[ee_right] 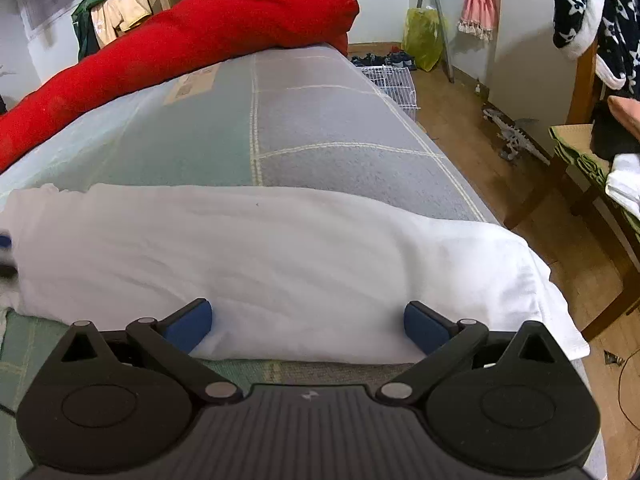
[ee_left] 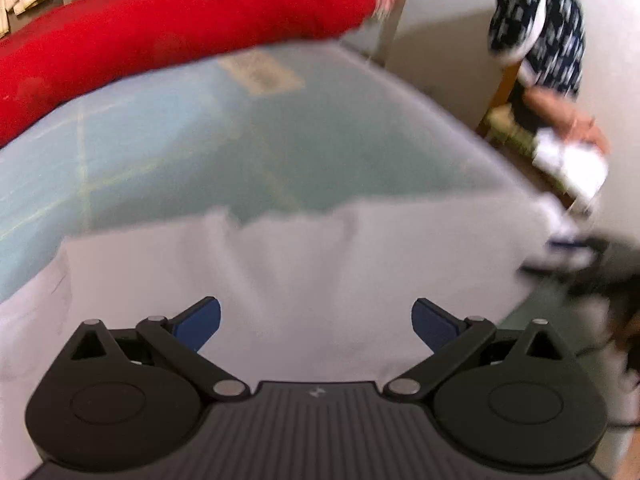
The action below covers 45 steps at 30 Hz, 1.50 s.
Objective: Fold clothes
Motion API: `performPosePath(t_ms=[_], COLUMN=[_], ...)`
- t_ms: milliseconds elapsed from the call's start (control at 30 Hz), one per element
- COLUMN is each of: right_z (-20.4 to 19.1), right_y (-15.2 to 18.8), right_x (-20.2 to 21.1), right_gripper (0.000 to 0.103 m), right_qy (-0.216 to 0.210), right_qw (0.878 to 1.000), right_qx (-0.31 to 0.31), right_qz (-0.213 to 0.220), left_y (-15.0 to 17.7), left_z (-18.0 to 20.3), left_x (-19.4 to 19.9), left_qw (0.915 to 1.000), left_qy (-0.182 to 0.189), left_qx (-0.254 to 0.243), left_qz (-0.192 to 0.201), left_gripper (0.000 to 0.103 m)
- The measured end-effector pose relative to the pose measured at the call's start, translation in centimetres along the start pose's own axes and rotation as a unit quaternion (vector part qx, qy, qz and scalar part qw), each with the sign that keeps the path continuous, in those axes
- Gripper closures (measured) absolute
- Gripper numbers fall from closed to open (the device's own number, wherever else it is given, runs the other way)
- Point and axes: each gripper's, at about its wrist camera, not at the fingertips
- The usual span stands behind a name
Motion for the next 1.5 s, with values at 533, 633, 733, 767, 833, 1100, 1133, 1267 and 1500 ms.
performPosePath(t_ms=[533,633,733,767,833,1100,1133,1267,1500], right_z=[-0.2,-0.1,-0.2,-0.2,-0.3,-0.6,-0.6,-0.9,-7.4], right_y=[0.2,0.1,0.2,0.3,0.4,0.4,0.2,-0.4,-1.4], right_x=[-0.6,-0.6,-0.6,-0.6,-0.7,-0.8,-0.7,0.0,2.2], right_gripper=[0.0,0.0,0.0,0.0,0.0,0.0,0.0,0.0,0.0], right_qy=[0.005,0.004,0.004,0.005,0.007,0.016,0.016,0.008,-0.041], right_qw=[1.0,1.0,1.0,1.0,1.0,1.0,1.0,1.0,0.996], right_qx=[-0.002,-0.003,-0.003,-0.003,-0.003,-0.001,-0.002,-0.007,0.08], right_qz=[0.014,0.012,0.015,0.017,0.021,0.02,0.018,0.016,0.027], left_y=[-5.6,-5.9,-4.5,-4.0,-3.4,-6.8,-7.0,-6.2,0.1], left_z=[1.2,0.9,0.2,0.0,-0.4,-1.0,-1.0,-1.2,-3.6], left_x=[-5.9,-3.5,-2.9,-3.0,-4.6,-5.7,-4.9,-0.5,6.0], left_qw=[0.9975,0.9974,0.9983,0.9985,0.9992,0.9992,0.9991,0.9989,0.9866], left_qy=[0.066,0.064,0.052,0.048,0.024,-0.002,-0.001,-0.029,-0.151], left_qx=[0.024,0.026,0.026,0.027,0.025,0.036,0.033,-0.017,-0.048], left_qz=[0.009,0.022,0.003,-0.006,-0.019,0.019,0.026,0.032,-0.039], left_gripper=[0.002,0.002,0.001,0.001,0.001,0.002,0.002,0.001,0.001])
Point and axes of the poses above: each gripper's, at about its wrist camera, not at the fingertips, and x roughly against the way its jaws point, z to its right, y to its underside, and after that the axes turned 8 degrees about -y, right-handed
